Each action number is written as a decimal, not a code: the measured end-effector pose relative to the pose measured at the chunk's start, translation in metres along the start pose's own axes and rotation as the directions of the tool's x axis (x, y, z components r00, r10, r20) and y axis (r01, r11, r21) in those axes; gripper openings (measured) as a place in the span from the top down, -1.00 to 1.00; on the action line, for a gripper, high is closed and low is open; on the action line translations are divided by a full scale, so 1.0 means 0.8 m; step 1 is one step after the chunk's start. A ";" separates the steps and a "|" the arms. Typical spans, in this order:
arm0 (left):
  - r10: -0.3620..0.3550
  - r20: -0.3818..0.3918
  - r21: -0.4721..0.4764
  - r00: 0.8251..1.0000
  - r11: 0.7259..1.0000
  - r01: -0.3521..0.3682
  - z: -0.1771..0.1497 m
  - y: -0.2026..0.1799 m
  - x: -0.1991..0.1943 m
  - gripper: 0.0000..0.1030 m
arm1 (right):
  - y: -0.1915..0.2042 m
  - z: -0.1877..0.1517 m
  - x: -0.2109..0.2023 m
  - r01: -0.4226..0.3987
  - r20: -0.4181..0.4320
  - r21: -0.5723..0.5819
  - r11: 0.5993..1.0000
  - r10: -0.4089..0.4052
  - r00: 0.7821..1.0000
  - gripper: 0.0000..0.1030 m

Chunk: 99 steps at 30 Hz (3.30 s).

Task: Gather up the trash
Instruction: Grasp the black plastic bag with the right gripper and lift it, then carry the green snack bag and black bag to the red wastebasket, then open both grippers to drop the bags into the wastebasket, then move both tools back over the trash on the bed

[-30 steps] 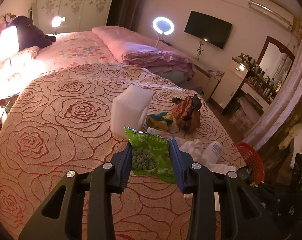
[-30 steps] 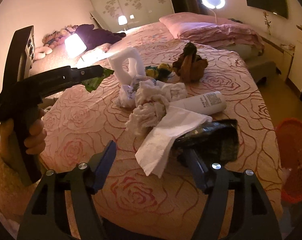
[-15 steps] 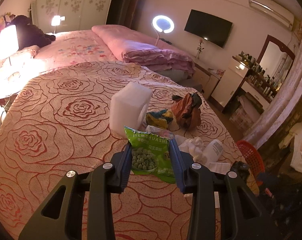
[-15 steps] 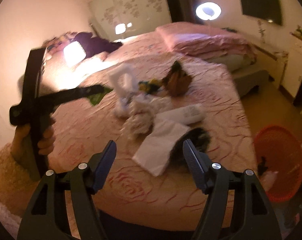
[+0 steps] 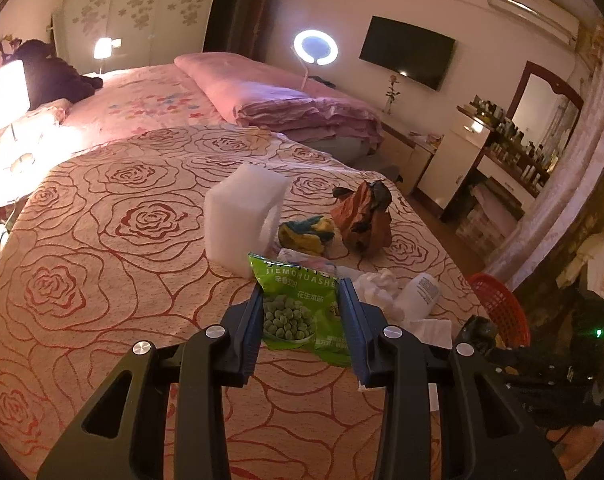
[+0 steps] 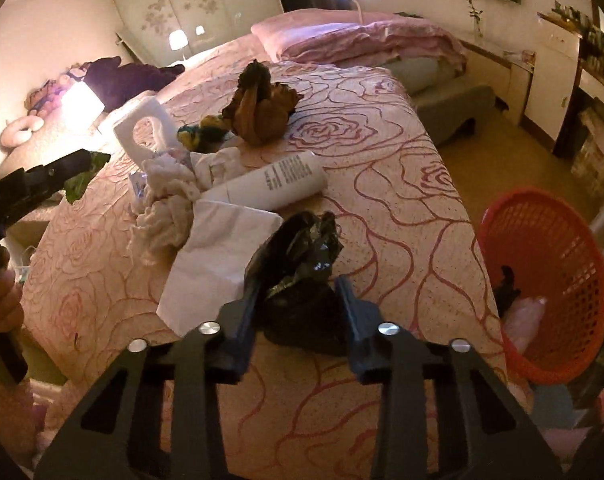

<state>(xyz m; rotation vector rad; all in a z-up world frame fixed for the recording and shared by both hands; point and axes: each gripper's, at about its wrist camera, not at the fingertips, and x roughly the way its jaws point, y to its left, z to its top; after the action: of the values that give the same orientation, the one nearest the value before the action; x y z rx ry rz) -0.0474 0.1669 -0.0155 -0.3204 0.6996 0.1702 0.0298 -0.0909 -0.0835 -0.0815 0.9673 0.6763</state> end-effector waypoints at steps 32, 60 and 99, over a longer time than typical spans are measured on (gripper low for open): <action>-0.211 -0.018 0.260 0.977 0.943 0.209 0.049 -0.185 0.037 0.33 | -0.121 0.039 -0.128 0.179 0.274 0.256 0.950 -0.249 0.929 0.37; -0.283 -0.367 0.382 0.886 0.823 0.421 -0.018 -0.370 0.187 0.33 | -0.257 -0.015 -0.084 0.236 0.102 0.445 0.864 -0.310 0.945 0.35; -0.211 -0.241 0.350 0.947 0.892 0.287 -0.017 -0.289 0.130 -0.36 | -0.181 -0.026 -0.102 0.260 0.190 0.355 0.898 -0.342 0.920 -0.30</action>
<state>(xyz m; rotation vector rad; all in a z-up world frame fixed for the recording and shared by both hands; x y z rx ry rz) 0.0832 -0.0497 -0.0398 -0.0496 0.8624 -0.2483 0.0650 -0.2533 -0.0648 0.1393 0.7884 0.2242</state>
